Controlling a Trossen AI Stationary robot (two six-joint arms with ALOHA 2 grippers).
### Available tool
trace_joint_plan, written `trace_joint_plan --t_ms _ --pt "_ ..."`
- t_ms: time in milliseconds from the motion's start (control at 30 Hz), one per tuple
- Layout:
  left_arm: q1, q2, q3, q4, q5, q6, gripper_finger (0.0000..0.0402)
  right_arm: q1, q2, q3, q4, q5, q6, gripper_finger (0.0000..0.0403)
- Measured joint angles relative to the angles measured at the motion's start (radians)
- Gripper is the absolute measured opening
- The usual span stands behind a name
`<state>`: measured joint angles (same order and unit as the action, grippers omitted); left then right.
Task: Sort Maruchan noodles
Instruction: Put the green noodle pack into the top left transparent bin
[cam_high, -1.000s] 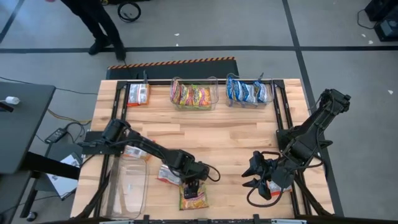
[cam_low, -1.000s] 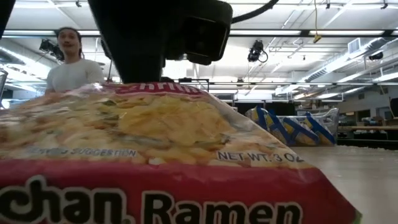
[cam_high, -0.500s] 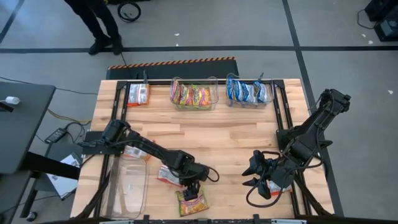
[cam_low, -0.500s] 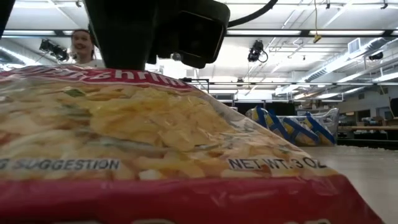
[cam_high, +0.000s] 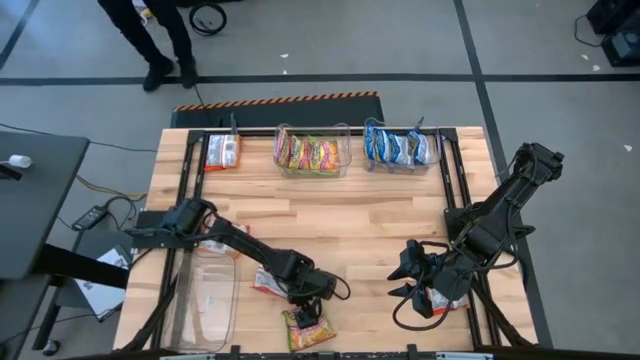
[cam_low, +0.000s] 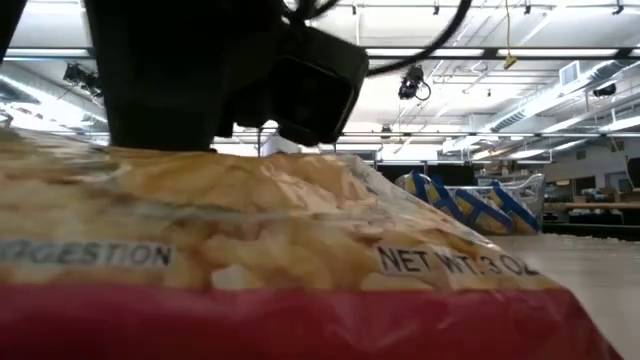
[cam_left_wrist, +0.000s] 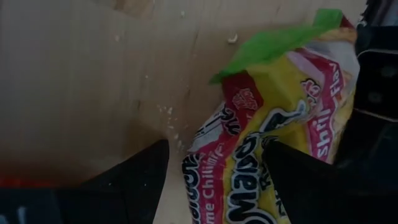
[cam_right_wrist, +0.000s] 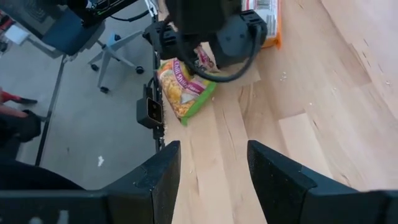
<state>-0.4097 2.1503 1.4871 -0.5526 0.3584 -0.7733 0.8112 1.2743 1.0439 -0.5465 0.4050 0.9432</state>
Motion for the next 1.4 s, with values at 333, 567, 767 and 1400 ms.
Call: trace_joint_plan --t_ms 333,567,767,1400 --pt "0.003 -0.012 -0.004 -0.015 -0.047 -0.026 0.0119 -0.002 -0.006 0.000 -0.058 -0.003 -0.011 0.0191" --pt "0.062 -0.101 -0.010 -0.063 -0.066 -0.131 0.0014 -0.030 -0.061 0.000 -0.164 0.047 -0.029 0.0191" --pt "0.175 -0.264 -0.008 -0.087 -0.153 -0.182 0.0018 -0.066 -0.108 0.000 -0.198 0.055 -0.080 0.0191" --pt "0.798 -0.458 -0.004 0.094 -0.430 -0.211 0.0014 -0.597 -0.278 0.000 0.128 -0.133 -0.784 0.0191"
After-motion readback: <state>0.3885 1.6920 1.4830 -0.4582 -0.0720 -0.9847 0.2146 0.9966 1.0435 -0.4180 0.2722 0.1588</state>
